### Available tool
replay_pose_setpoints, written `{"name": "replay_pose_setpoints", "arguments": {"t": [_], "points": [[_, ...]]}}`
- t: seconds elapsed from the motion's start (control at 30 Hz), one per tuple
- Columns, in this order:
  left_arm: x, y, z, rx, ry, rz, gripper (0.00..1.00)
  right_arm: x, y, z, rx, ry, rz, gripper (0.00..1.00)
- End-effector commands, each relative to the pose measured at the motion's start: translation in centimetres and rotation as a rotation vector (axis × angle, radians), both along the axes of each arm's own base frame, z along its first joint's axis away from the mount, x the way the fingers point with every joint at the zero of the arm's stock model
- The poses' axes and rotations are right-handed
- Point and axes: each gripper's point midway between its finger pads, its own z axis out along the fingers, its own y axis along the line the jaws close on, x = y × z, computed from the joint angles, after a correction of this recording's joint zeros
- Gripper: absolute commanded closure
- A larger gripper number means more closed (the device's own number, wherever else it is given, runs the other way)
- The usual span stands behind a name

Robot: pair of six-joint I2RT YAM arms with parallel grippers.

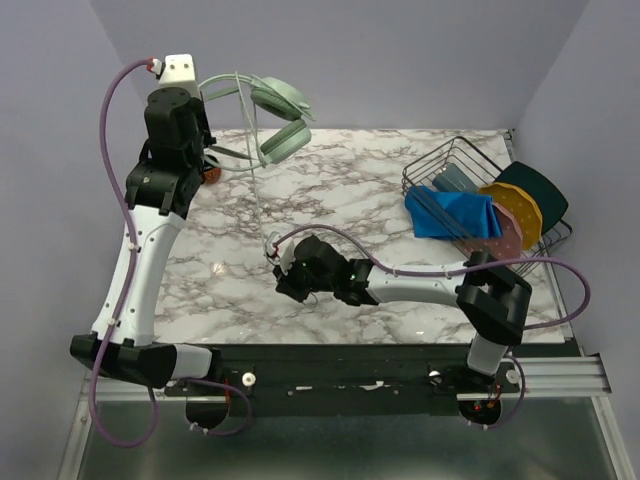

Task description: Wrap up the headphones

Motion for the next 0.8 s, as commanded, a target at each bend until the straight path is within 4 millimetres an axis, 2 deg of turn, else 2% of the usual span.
{"name": "replay_pose_setpoints", "arguments": {"t": [0.0, 0.17, 0.23, 0.27, 0.33, 0.37, 0.4, 0.43, 0.47, 0.5, 0.53, 0.57, 0.6, 0.67, 0.7, 0.73, 0.77], "points": [[2.0, 3.8, 4.2, 0.059, -0.236, 0.208, 1.0, -4.2, -1.9, -0.2, -0.195, -0.088, 0.116, 0.99], [3.2, 4.7, 2.7, 0.184, -0.215, 0.245, 1.0, -5.3, -3.6, 1.5, -0.205, -0.084, 0.105, 0.99], [3.7, 4.9, 1.3, 0.271, -0.173, 0.24, 1.0, -4.9, -4.8, 2.1, -0.225, -0.103, 0.069, 0.99], [3.9, 4.8, 0.6, 0.308, -0.155, 0.225, 1.0, -4.8, -5.2, 3.4, -0.207, -0.117, 0.057, 0.99], [4.4, 4.7, -0.9, 0.411, -0.138, 0.202, 1.0, -3.9, -6.7, 4.2, -0.238, -0.153, -0.009, 0.99], [4.6, 4.0, -1.4, 0.441, -0.141, 0.152, 1.0, -3.3, -7.4, 4.8, -0.249, -0.18, -0.041, 0.99], [4.9, 3.5, -3.3, 0.48, -0.104, 0.109, 1.0, -2.0, -9.1, 5.6, -0.287, -0.234, -0.116, 0.99], [4.8, 2.8, -4.2, 0.547, -0.076, 0.069, 1.0, -1.3, -10.0, 6.0, -0.313, -0.265, -0.16, 0.99], [4.4, 2.1, -4.6, 0.58, -0.073, 0.038, 1.0, -0.5, -11.1, 6.4, -0.348, -0.3, -0.202, 0.99], [4.3, 1.4, -6.6, 0.631, -0.039, -0.01, 1.0, 1.0, -13.4, 6.5, -0.429, -0.34, -0.288, 0.99], [4.0, 1.0, -7.2, 0.703, -0.024, -0.034, 1.0, 1.7, -14.1, 7.2, -0.451, -0.349, -0.323, 0.99], [3.2, -0.3, -7.1, 0.743, -0.041, -0.069, 1.0, 2.1, -14.8, 7.5, -0.47, -0.345, -0.355, 0.99], [2.8, -0.8, -8.7, 0.781, -0.027, -0.095, 1.0, 3.0, -16.4, 7.5, -0.515, -0.344, -0.392, 0.99], [1.6, -2.3, -8.7, 0.876, -0.043, -0.149, 1.0, 3.8, -17.4, 8.4, -0.504, -0.335, -0.428, 0.99], [1.1, -2.8, -10.1, 0.909, -0.029, -0.185, 1.0, 4.6, -18.3, 8.7, -0.5, -0.329, -0.459, 1.0], [0.7, -3.5, -10.6, 0.94, -0.034, -0.224, 1.0, 5.0, -18.8, 9.5, -0.484, -0.334, -0.476, 0.99], [-0.1, -3.8, -10.1, 0.979, -0.055, -0.246, 1.0, 5.5, -19.2, 9.8, -0.488, -0.345, -0.474, 0.99]]}}
